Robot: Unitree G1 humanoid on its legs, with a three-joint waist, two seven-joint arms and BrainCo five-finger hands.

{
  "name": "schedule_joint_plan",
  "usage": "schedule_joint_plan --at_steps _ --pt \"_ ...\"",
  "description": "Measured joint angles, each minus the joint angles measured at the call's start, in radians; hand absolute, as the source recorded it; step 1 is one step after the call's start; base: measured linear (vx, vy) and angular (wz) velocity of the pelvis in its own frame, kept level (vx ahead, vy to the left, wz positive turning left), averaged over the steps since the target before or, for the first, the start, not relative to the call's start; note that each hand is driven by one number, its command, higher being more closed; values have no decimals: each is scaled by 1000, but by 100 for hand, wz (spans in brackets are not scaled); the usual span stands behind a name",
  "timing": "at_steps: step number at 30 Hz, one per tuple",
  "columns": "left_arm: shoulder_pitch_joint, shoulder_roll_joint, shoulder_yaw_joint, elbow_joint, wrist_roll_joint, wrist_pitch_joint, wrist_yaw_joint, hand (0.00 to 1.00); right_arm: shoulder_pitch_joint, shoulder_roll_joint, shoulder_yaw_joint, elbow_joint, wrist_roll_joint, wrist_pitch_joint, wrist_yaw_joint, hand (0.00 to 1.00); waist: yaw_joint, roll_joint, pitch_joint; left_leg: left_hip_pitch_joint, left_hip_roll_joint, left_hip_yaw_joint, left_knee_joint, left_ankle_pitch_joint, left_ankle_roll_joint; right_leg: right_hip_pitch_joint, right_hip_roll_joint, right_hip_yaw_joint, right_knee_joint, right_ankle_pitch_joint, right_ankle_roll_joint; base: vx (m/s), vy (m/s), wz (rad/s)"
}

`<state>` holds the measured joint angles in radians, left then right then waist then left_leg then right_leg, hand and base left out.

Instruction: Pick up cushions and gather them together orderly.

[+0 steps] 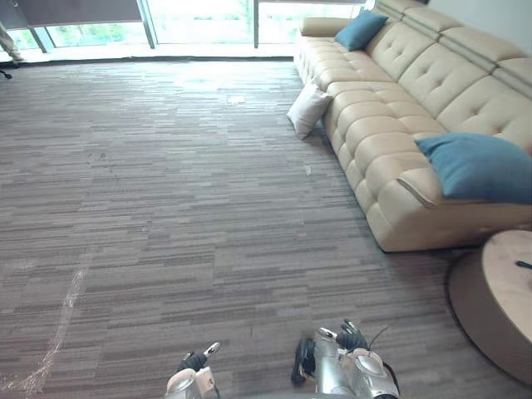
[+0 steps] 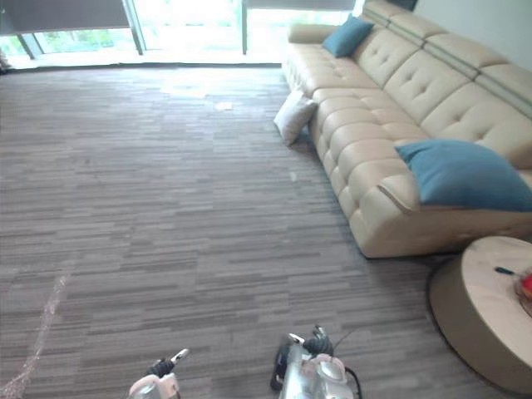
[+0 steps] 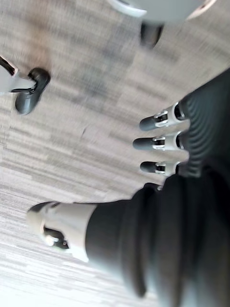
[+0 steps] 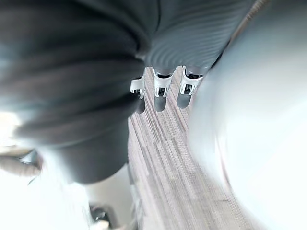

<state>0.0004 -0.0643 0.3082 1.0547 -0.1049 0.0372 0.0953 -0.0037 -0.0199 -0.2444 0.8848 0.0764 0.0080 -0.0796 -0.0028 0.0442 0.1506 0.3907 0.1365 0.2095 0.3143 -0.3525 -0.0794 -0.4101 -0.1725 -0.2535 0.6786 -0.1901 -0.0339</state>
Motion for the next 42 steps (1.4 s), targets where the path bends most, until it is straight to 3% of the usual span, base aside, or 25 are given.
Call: schedule_joint_plan --at_steps 1,3,4,5,6,9,11,12,13,15,17,20,22,26,29,30,31,33,34,35,36,37,39,40,42 --pt "-1 0 -5 0 3 2 -4 0 -2 -2 -5 -1 0 1 0 0 -1 15 -3 -31 16 -21 85 20 -23 13 2 -11 12 -25 -1 514 -176 13" --pt "-8 0 6 -12 6 1 -7 0 -8 -10 -5 5 -1 2 -1 0 0 45 21 -240 102 -124 561 240 -160 137 41 -51 -25 -101 -13 672 -190 14" --pt "-7 0 11 -22 5 1 -10 0 -17 -10 -4 9 0 7 -3 0 2 52 28 -305 135 -114 678 235 -150 185 63 -52 -55 -114 -16 673 -124 7" --pt "-4 6 29 -59 5 -3 -10 0 -21 3 2 40 2 14 -7 0 15 34 46 -408 175 -46 804 174 -72 302 72 -61 -132 -123 -24 542 -74 0" --pt "-3 12 29 -68 5 -3 -10 0 -21 9 7 48 2 17 -8 0 18 25 48 -439 178 -21 803 158 -58 334 72 -62 -162 -122 -22 490 -45 -4" --pt "4 28 28 -101 4 -7 -7 0 -23 40 44 54 4 22 -12 0 25 2 45 -612 180 126 559 104 12 496 72 -64 -354 -104 15 498 23 -8" --pt "4 30 45 -107 2 -10 -7 0 -24 55 47 55 4 22 -14 0 42 2 45 -682 142 136 259 135 21 568 67 -55 -417 -115 49 572 166 -24" --pt "8 29 69 -110 -8 -10 -5 0 -28 61 52 79 2 22 -19 0 66 -8 42 -696 103 100 83 258 2 598 55 -30 -433 -146 86 622 248 -63" --pt "24 38 78 -106 -12 -10 2 0 -30 68 56 97 1 24 -19 0 84 -32 30 -683 73 88 82 319 29 618 41 6 -450 -156 101 632 249 -57" --pt "33 58 109 -102 -19 -8 12 0 -27 87 67 111 0 26 -17 0 76 -71 0 -705 58 112 149 256 72 635 13 52 -477 -105 94 653 225 -19" --pt "29 67 106 -97 -26 -9 11 0 -19 91 54 112 -6 32 -18 0 92 -95 -9 -679 54 142 221 221 104 635 -19 113 -420 -15 126 692 352 -27" --pt "29 85 62 -57 -25 -4 12 0 0 75 40 107 -38 22 -17 0 76 -104 -10 -473 -30 159 98 106 94 406 -111 193 158 227 168 624 285 -12" --pt "23 96 48 -37 -25 3 15 0 11 76 40 64 -41 18 -9 0 57 -100 6 -321 -62 155 41 45 98 213 -106 209 474 161 141 566 82 8" --pt "6 80 0 -20 -23 12 12 0 23 56 4 -11 -41 -2 -3 0 22 -73 4 -122 -60 87 -108 -6 60 -6 -77 31 289 36 119 600 29 46" --pt "0 51 -12 -23 -1 13 9 0 28 37 -24 -5 -41 -2 0 0 2 -65 11 14 -52 44 -184 -63 54 -30 -35 -8 -145 98 123 682 -167 66" --pt "-1 50 -12 -21 5 10 8 0 34 36 -29 0 -38 2 -1 0 2 -72 12 54 -65 24 -196 -67 61 -25 -25 13 -182 160 92 800 -195 41" --pt "2 29 -11 -6 10 11 8 0 32 -3 -30 14 -41 8 1 0 5 -36 8 97 -36 3 -192 -52 54 -27 -10 24 -86 139 30 821 -191 20" --pt "0 1 -24 -2 35 14 -8 0 13 -29 -32 24 -50 12 -2 0 -11 4 -2 59 -4 -54 -68 16 15 -25 -4 16 12 26 14 783 -213 20" --pt "-6 2 -31 2 39 16 -15 0 9 -23 -38 21 -61 15 -1 0 -16 18 -3 -21 26 -98 127 71 -40 7 3 -10 24 -26 7 845 -257 21" --pt "-19 3 -22 -5 44 17 -14 0 6 -24 -42 21 -76 17 -1 0 -13 35 11 -162 59 -157 426 253 -146 81 23 -25 -4 -61 -1 818 -217 12" --pt "-18 3 -20 -6 44 16 -13 0 3 -25 -40 25 -76 20 -2 0 -6 34 17 -205 71 -169 519 297 -182 104 31 -29 -20 -69 -1 791 -150 -1" --pt "-18 4 -7 -26 43 16 -14 0 -9 -22 -35 36 -75 24 -6 0 -1 44 33 -331 129 -134 755 281 -160 208 64 -41 -82 -88 -13 513 -46 -12" --pt "-18 17 13 -66 40 12 -11 0 -13 2 -5 48 -71 30 -10 0 10 13 50 -459 170 -42 838 191 -58 350 73 -39 -181 -99 -11 577 -25 -15" --pt "-15 25 21 -82 34 9 -10 0 -13 25 3 54 -57 32 -13 0 17 -13 41 -546 183 34 753 132 -9 430 70 -32 -267 -92 8 529 3 -18" --pt "-16 29 21 -103 32 -3 -9 0 -21 42 24 53 -54 34 -15 0 28 -18 39 -643 174 70 565 102 14 498 65 -12 -346 -91 39 614 127 -40"
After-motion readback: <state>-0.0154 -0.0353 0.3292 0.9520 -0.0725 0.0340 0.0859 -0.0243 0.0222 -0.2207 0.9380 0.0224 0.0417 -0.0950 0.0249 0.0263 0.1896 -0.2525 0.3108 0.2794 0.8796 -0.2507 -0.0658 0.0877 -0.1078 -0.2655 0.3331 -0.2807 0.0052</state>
